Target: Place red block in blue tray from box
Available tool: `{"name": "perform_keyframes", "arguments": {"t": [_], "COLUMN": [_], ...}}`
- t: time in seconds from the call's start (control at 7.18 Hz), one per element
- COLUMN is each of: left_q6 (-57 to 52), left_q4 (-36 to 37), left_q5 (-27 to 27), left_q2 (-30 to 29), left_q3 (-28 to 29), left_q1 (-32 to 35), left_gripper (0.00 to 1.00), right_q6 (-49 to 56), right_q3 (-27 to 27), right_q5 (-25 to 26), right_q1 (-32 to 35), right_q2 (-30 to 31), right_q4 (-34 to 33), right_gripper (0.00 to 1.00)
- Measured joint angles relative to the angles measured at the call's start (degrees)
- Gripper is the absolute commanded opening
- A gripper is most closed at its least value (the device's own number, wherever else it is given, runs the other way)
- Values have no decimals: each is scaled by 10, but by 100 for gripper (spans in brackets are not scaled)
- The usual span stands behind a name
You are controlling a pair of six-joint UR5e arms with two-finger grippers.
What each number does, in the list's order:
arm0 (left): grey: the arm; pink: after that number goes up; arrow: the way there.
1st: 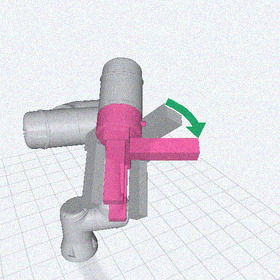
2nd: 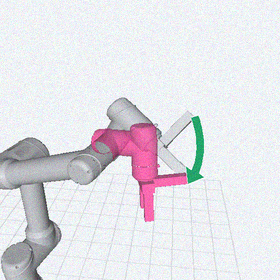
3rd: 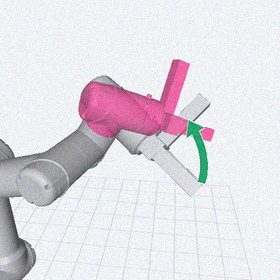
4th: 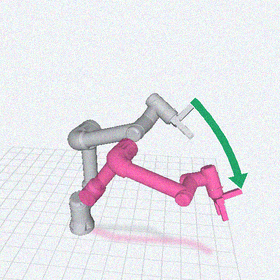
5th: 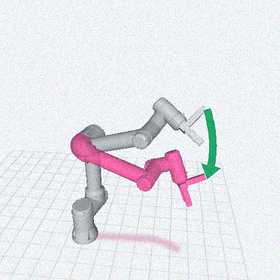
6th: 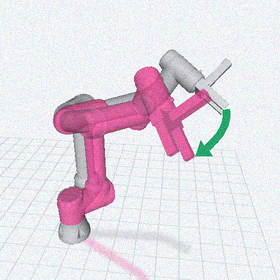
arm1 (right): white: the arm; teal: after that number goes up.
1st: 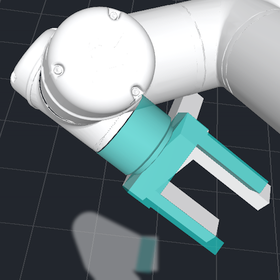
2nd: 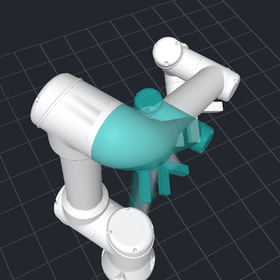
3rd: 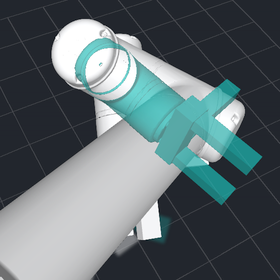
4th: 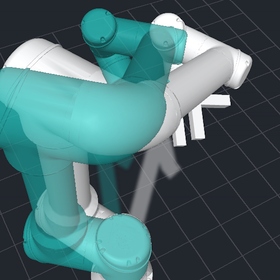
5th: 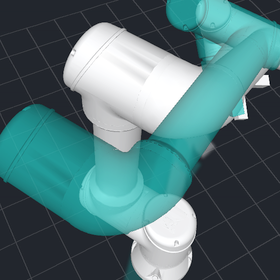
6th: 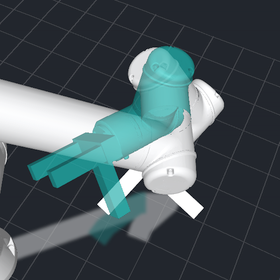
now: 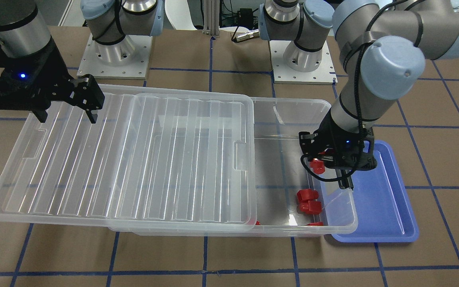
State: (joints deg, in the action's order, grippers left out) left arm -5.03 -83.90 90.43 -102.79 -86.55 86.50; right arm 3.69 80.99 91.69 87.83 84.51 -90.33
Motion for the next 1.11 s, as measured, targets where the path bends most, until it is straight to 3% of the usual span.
{"name": "perform_keyframes", "arguments": {"t": [0.56,1.11], "left_q6": [-95,-116], "left_q4": [-22,124], "left_q5": [4,6], "left_q2": [-16,-90], "left_q3": [13,-70], "left_q1": [-164,-192], "left_gripper": [0,0], "right_q6": [166,273], "right_q3": [3,12], "right_q5": [-3,-4], "right_q1": [-131,-242], "right_q2": [36,42], "right_q4": [63,53], "right_gripper": [100,100]}}
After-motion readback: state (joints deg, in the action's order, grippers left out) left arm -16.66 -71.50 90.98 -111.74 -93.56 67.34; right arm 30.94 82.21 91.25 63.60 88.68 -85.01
